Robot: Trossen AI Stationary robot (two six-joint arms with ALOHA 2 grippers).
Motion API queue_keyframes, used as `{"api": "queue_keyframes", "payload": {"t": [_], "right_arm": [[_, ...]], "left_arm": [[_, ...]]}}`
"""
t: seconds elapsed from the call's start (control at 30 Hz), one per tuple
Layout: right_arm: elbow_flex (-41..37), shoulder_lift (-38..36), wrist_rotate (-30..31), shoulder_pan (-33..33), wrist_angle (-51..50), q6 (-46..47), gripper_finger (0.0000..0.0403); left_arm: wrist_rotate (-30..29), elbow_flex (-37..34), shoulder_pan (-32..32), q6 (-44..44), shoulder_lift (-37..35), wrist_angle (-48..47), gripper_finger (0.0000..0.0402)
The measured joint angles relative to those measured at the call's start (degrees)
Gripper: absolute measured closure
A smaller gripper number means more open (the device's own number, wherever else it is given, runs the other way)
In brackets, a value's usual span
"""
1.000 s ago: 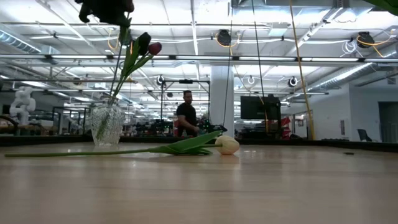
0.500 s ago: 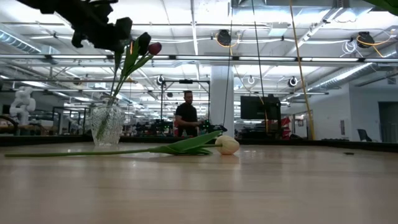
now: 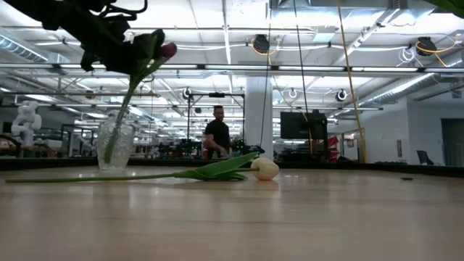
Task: Sort flowers into vase by color
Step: Put the red flower into the transparent vase
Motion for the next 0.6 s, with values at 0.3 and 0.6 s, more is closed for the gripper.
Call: {"api": "queue_keyframes", "payload": {"t": [0.3, 0.6], "right_arm": [[-0.01, 0.0, 0.0, 0.0, -0.04, -0.16, 0.0399], [-0.01, 0.0, 0.0, 0.0, -0.03, -0.01, 0.0399]], "left_arm": [[0.16, 0.01, 0.01, 0.02, -0.01, 0.22, 0.0368], [0.81, 0.01, -1.75, 0.04, -0.01, 0.28, 0.0367]]}}
